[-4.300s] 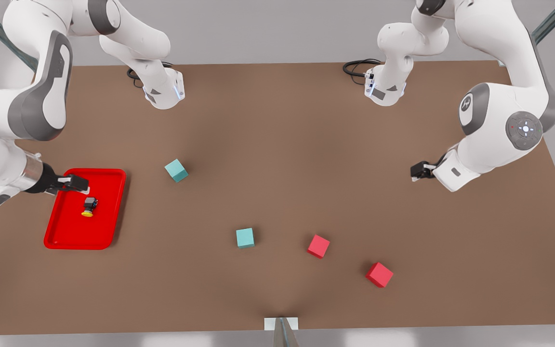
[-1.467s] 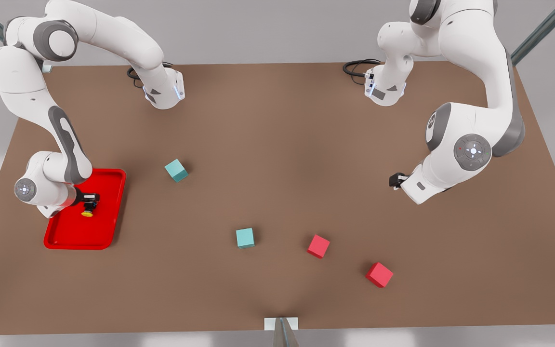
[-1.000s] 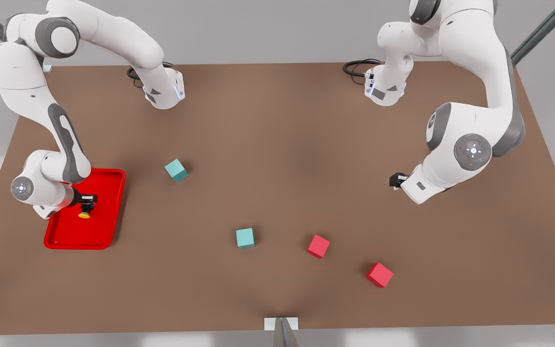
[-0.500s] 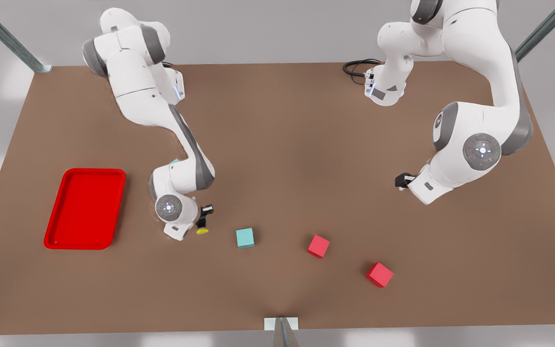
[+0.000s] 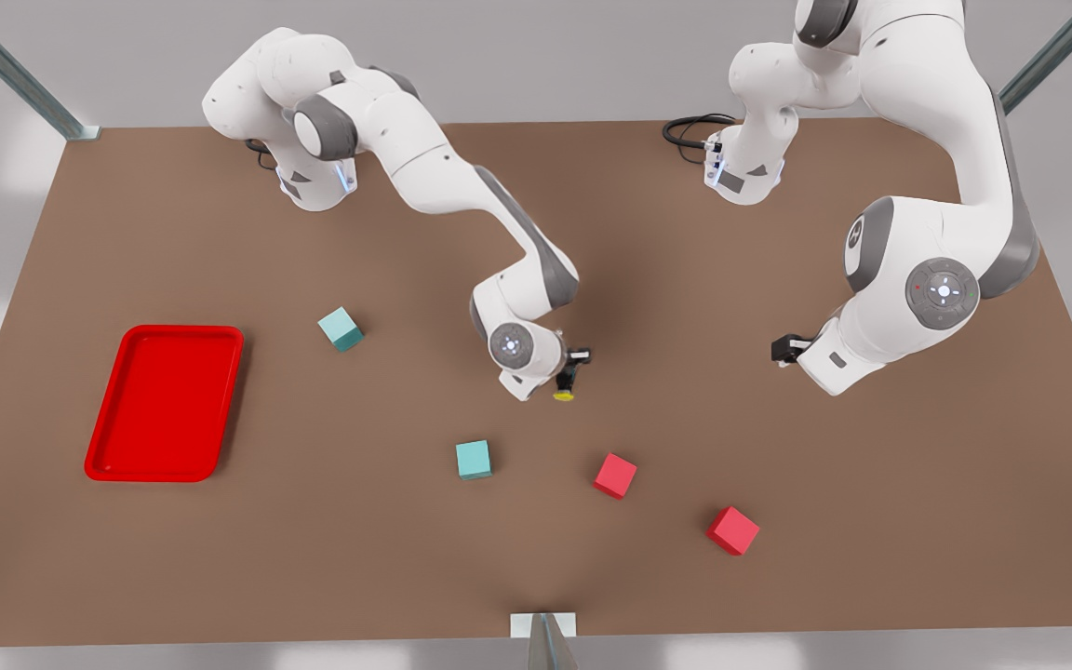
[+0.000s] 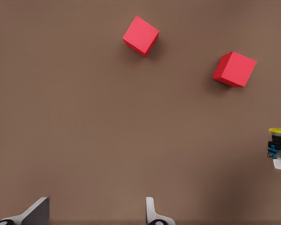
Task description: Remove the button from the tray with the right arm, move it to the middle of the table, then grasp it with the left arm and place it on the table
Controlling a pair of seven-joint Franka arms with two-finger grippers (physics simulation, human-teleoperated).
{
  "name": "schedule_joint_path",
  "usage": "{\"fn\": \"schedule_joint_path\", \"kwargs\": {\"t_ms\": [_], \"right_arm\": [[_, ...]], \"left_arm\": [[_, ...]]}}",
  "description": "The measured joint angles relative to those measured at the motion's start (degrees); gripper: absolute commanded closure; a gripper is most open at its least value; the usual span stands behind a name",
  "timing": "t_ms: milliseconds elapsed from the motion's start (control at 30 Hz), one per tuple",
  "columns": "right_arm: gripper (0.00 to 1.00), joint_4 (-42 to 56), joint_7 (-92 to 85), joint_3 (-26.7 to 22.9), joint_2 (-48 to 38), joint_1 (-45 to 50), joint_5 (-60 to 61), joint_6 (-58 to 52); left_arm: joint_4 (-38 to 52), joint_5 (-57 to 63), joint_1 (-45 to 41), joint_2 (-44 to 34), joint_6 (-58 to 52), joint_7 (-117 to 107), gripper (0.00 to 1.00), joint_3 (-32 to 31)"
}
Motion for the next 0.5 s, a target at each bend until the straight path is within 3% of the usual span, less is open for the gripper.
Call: {"fn": "schedule_joint_path", "kwargs": {"t_ms": [100, 133, 200, 233, 267, 333, 400, 433, 500], "right_arm": [[0.0, -2.42, 3.27, 1.37, -5.3, -2.49, -1.52, -0.03], [0.0, -5.78, 4.26, 7.32, -10.2, -8.66, -5.32, -0.46], [0.0, -14.88, 5.24, 24.22, -20.35, -32.49, -16.96, -2.13], [0.0, -19.04, 4.59, 27.43, -23.99, -43.39, -22.55, -3.23], [0.0, -23.18, 2.89, 23.35, -27.39, -48.75, -27.36, -4.08], [0.0, -24.44, -0.83, 8.8, -32.13, -48.54, -33.85, -6.33], [0.0, -13.82, -4.17, 4.49, -34.47, -50.33, -37.42, -12.17], [0.0, -11.56, -5.83, 6.16, -37.07, -52.07, -38.69, -15.05], [0.0, -10.46, -8.78, 20.76, -40.94, -63.05, -42.1, -19.75]], "left_arm": [[0.0, 0.04, 0.04, -0.06, -0.04, 0.03, 0.0, 0.06], [0.02, 0.28, 0.08, -0.07, -0.05, 0.03, 0.0, 0.03], [2.79, 0.4, -1.12, 1.6, 0.13, -0.34, 0.0, -0.91], [7.18, 0.39, -4.4, 4.64, 0.22, -1.28, 0.0, -1.97], [11.66, 0.4, -9.36, 8.41, 0.48, -2.72, 0.0, -2.59], [15.12, 0.39, -15.91, 14.39, 2.7, -5.94, 0.0, -3.2], [14.59, 0.41, -17.48, 18.83, 5.28, -8.49, 0.01, -3.35], [13.71, 0.39, -18.43, 20.35, 6.85, -9.75, 0.01, -3.36], [13.05, 0.52, -21.58, 22.43, 9.49, -13.18, 0.01, -3.34]]}}
